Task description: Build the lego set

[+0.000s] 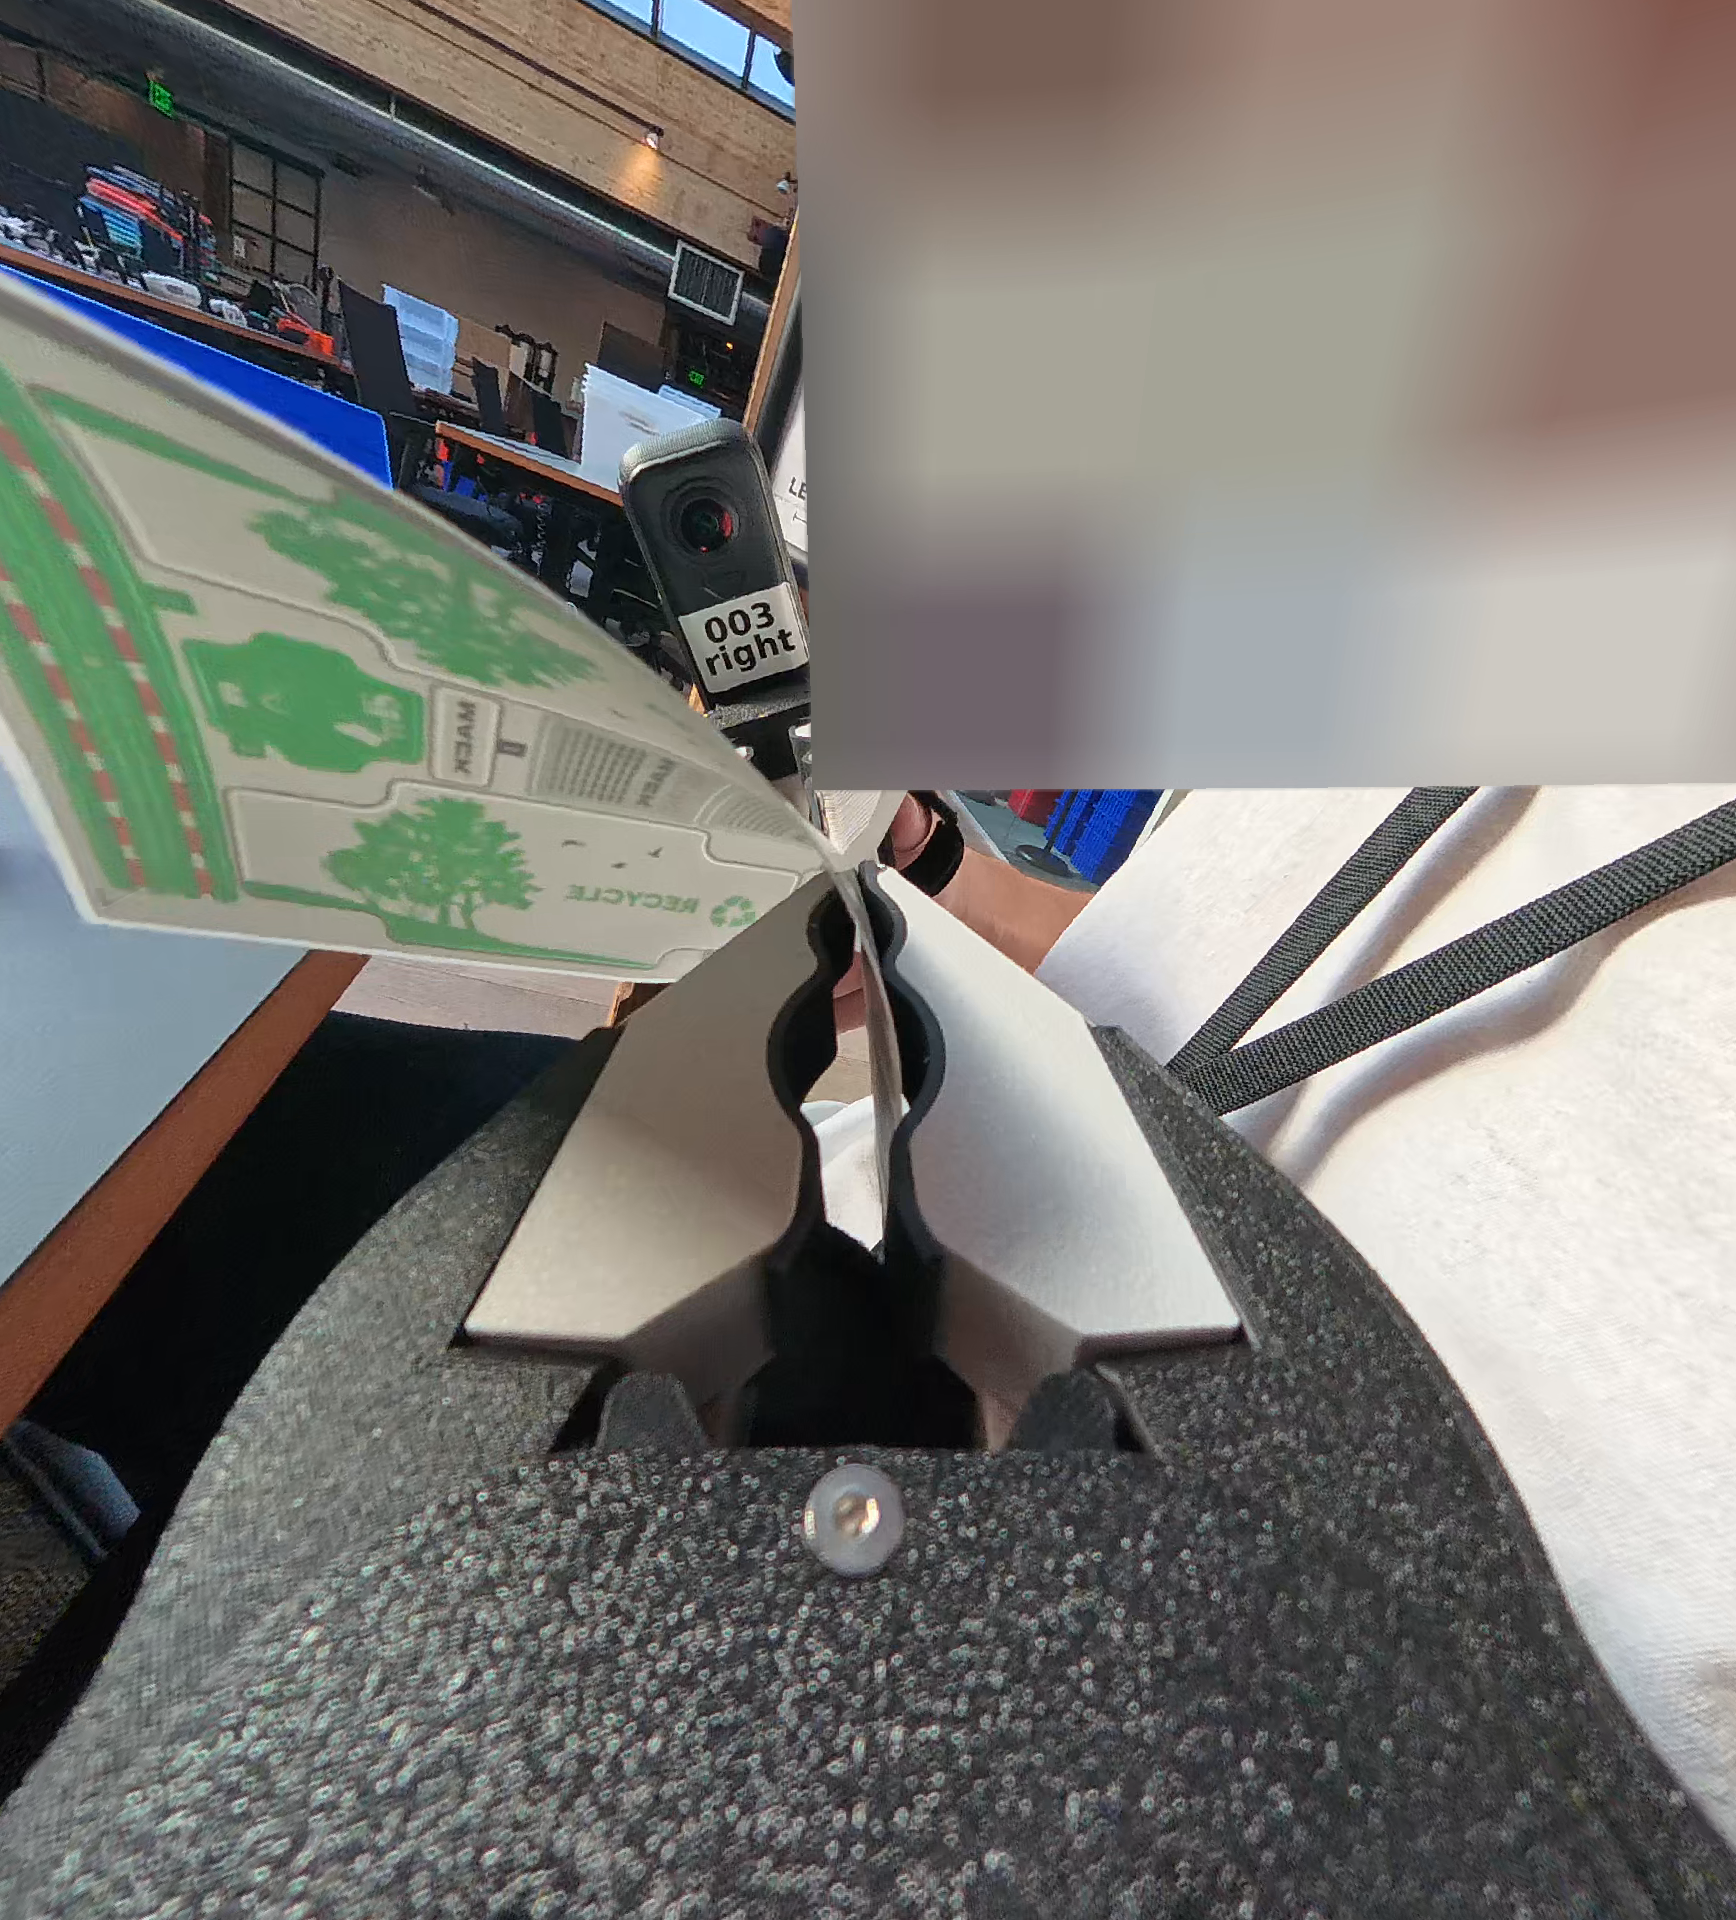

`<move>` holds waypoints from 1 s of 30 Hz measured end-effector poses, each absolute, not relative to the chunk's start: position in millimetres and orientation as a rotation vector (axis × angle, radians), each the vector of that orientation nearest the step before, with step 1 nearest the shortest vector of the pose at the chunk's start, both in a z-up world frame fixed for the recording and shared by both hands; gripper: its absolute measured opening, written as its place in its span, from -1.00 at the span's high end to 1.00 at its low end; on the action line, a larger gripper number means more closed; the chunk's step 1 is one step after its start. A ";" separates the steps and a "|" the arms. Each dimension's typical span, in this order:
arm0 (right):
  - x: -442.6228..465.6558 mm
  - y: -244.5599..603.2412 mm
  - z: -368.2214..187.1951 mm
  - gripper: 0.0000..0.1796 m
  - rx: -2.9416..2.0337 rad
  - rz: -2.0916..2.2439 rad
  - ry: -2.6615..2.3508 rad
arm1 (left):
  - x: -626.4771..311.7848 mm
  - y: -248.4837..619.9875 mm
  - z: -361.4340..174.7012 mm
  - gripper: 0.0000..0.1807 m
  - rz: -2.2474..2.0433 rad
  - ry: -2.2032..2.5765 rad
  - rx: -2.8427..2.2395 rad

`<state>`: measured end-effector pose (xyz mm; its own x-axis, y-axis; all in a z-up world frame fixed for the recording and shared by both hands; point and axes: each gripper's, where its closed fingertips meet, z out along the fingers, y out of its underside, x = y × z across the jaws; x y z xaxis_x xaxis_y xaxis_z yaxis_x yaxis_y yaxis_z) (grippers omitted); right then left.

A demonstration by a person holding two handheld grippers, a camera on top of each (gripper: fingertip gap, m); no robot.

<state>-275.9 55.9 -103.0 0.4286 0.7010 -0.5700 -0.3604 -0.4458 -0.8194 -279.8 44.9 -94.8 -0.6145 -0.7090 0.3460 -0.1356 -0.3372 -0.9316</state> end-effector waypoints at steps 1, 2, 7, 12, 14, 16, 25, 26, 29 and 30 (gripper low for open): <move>-276.3 55.1 -102.0 0.91 -1.615 1.260 -0.304 | -279.9 44.4 -94.7 1.00 -2.008 1.511 -1.091; -276.9 54.1 -101.0 0.91 -1.608 1.274 -0.306 | -279.8 43.9 -94.8 1.00 -2.009 1.513 -1.092; -282.6 48.6 -98.8 0.89 -1.579 1.381 -0.311 | -282.5 39.0 -93.9 1.00 -2.029 1.536 -1.065; -286.2 42.8 -95.7 0.90 -1.539 1.483 -0.323 | -285.6 33.2 -91.8 1.00 -2.048 1.553 -1.032; -276.0 46.5 -94.7 0.86 -1.527 1.459 -0.288 | -285.3 35.2 -92.0 1.00 -2.045 1.542 -1.039; -256.5 54.8 -95.6 0.77 -1.525 1.425 -0.197 | -286.0 40.7 -90.1 1.00 -2.054 1.511 -1.047; -259.7 60.0 -98.9 0.98 -1.471 1.637 -0.054 | -278.3 53.7 -98.3 1.00 -2.047 1.455 -1.170; -257.6 61.5 -100.6 1.00 -1.486 1.587 -0.057 | -276.6 56.6 -100.0 1.00 -2.047 1.436 -1.201; -243.6 67.1 -98.4 1.00 -1.477 1.429 -0.034 | -269.0 65.4 -109.1 0.83 -2.066 1.374 -1.321; -239.5 68.0 -96.2 1.00 -1.466 1.400 -0.023 | -266.3 67.6 -112.0 0.75 -2.087 1.350 -1.364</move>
<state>-239.5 68.0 -96.2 0.3127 0.6316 -0.7095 -0.6081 -0.4407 -0.6603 -266.3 67.6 -112.0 -0.5013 -0.6695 0.5482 -0.2254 -0.5106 -0.8298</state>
